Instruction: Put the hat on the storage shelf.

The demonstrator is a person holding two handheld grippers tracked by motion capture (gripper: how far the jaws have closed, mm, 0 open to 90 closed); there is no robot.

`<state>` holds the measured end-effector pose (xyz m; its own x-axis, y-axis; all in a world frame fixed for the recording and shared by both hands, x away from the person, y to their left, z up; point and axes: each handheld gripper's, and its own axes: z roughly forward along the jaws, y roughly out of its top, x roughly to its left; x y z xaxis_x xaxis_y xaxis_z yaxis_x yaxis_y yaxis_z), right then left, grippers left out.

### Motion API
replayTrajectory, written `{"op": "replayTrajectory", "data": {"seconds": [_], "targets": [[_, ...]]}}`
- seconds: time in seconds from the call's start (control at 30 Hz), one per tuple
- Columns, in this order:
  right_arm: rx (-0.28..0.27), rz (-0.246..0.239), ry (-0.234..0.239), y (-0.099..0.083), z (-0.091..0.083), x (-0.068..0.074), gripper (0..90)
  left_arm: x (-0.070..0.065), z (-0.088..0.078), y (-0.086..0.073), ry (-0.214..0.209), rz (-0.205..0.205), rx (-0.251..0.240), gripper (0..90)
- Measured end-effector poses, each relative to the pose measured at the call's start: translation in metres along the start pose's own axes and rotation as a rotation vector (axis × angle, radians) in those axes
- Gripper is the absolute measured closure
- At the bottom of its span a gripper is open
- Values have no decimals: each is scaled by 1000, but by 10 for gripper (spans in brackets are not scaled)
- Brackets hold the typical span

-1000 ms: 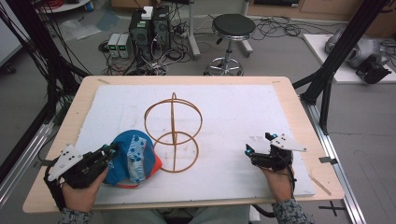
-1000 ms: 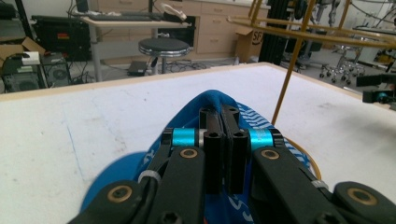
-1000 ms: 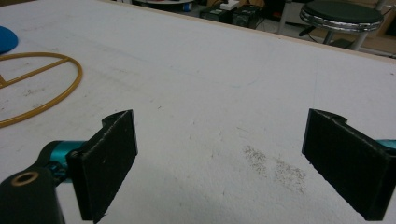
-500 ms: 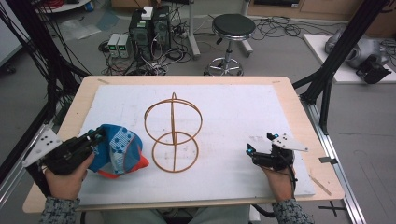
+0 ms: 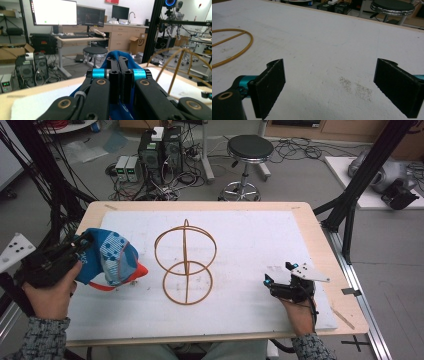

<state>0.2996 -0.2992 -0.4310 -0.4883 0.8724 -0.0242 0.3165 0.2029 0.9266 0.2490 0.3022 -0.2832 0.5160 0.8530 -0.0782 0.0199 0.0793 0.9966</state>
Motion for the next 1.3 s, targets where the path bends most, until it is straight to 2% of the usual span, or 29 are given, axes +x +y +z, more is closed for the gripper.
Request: {"op": "replayTrajectory", "data": {"seconds": [0.13,0.5,0.7,0.97,1.1,1.3], "targets": [[1,0,2,0,0,0,93,2,4,15,-6,13,-19,885],[1,-1,4,0,1,0,93,-2,18,56,-13,-7,-97,884],[2,-2,11,0,2,0,93,-8,31,75,-35,-31,-116,885],[5,8,16,0,1,0,93,-20,53,87,-64,-60,-133,885],[4,1,17,0,2,-1,93,-26,67,87,-89,-100,-142,884],[4,4,17,0,1,-2,93,-33,80,82,-120,-127,-134,885]]}}
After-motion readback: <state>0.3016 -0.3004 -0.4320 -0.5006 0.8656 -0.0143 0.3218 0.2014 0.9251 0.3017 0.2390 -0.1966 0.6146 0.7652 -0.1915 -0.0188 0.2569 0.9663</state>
